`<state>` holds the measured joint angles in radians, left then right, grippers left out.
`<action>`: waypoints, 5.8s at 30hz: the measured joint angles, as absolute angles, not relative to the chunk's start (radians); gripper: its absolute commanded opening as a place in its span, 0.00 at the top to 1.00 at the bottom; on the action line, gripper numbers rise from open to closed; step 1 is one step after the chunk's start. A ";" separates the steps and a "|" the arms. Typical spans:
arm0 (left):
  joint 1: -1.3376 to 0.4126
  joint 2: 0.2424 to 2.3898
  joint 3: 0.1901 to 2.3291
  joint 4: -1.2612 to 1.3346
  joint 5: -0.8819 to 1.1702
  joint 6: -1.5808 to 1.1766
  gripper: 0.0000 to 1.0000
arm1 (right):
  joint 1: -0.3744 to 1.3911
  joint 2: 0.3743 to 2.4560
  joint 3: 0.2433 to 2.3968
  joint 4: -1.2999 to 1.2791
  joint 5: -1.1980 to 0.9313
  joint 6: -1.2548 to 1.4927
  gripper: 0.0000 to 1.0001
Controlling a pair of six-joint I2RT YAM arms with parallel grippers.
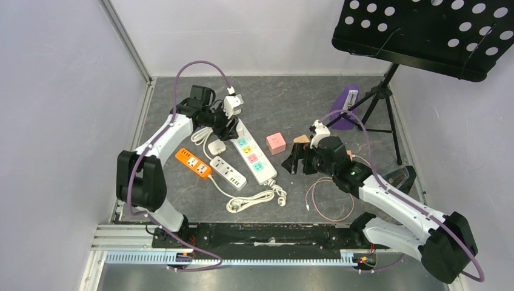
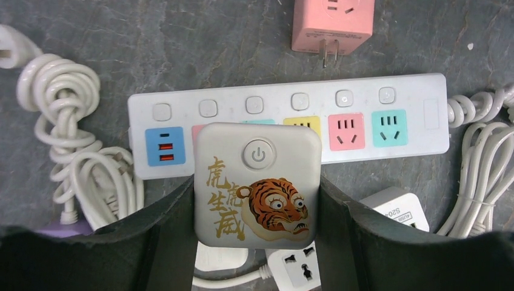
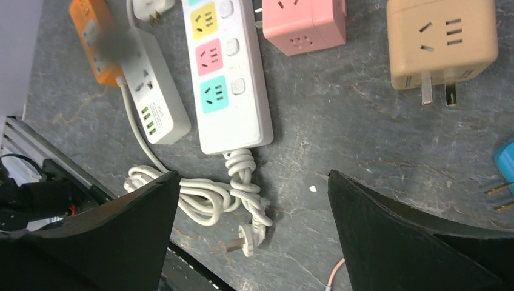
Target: Insert the plug
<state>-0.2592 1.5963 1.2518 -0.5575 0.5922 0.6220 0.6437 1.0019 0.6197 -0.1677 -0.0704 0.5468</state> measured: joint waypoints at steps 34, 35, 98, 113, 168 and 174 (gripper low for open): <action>-0.202 1.787 1.256 -0.436 0.638 0.683 0.98 | 0.644 1.048 0.578 -0.175 -0.071 0.510 0.06; -0.202 1.789 1.256 -0.431 0.640 0.683 0.98 | 0.644 1.048 0.578 -0.175 -0.071 0.509 0.06; -0.274 1.842 1.273 -0.335 0.498 0.420 0.98 | 0.644 1.034 0.515 -0.167 -0.088 0.496 0.05; -0.283 1.727 1.111 -0.186 0.398 0.270 0.97 | 0.644 1.013 0.515 -0.167 -0.080 0.495 0.02; -0.760 1.716 0.962 0.018 -0.464 -0.304 0.98 | 0.652 1.376 0.524 0.165 0.247 0.393 0.17; -0.761 1.702 0.878 0.155 -0.468 -0.323 0.98 | 0.652 1.374 0.524 0.162 0.247 0.401 0.17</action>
